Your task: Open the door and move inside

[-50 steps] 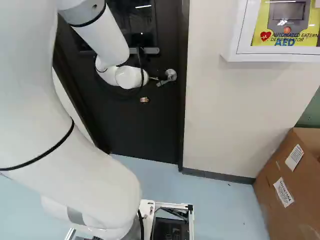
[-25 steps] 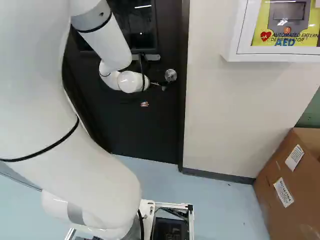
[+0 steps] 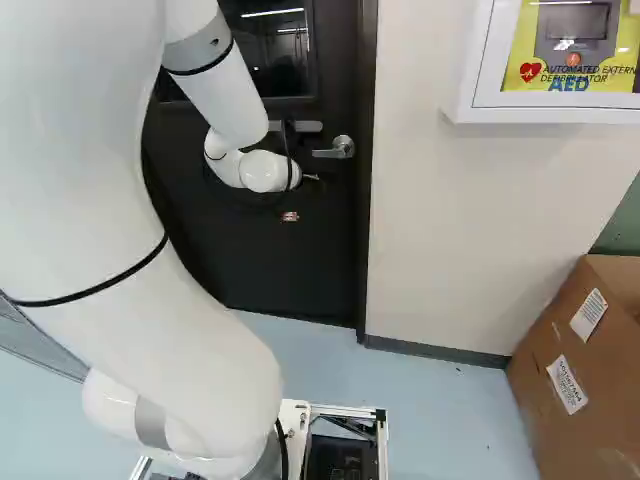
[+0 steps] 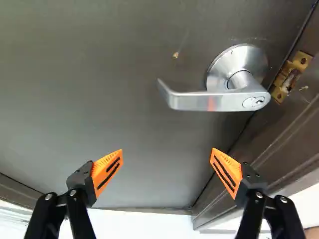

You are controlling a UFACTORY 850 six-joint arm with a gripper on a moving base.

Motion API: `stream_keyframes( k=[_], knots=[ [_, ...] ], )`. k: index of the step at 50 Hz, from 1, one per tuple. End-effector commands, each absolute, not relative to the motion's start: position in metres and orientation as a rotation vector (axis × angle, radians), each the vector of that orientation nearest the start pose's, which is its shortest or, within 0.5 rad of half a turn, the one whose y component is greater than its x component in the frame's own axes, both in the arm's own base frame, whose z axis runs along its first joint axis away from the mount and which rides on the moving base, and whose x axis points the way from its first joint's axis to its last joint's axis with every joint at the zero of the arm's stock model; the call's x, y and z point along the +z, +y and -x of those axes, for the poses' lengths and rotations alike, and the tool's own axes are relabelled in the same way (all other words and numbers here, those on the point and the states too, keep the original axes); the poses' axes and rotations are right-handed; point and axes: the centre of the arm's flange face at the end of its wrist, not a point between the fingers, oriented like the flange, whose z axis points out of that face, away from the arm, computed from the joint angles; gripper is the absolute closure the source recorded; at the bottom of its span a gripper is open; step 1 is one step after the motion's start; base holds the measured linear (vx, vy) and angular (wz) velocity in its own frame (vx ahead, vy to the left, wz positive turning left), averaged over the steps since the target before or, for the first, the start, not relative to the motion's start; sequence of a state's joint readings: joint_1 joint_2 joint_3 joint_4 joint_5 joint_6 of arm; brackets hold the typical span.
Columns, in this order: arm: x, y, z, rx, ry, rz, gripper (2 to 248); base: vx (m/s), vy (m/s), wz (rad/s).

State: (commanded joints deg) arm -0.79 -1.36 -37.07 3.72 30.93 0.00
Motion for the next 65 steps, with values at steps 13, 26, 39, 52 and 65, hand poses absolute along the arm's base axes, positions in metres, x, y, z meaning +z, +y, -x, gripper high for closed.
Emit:
stream_keyframes(
  k=[13,26,39,52,65],
  knots=[
    [0.459,-0.012,-0.466,-1.721,0.199,2.624,3,0.000,0.000,0.000],
    [0.458,-0.016,-0.477,-1.699,0.391,2.607,3,0.000,0.000,0.000],
    [0.456,-0.019,-0.493,-1.677,0.539,2.585,3,0.000,0.000,0.000],
    [0.455,-0.019,-0.518,-1.681,0.552,2.577,3,0.000,0.000,0.000],
    [0.454,-0.019,-0.544,-1.691,0.551,2.569,3,0.000,0.000,0.000]
  ],
)
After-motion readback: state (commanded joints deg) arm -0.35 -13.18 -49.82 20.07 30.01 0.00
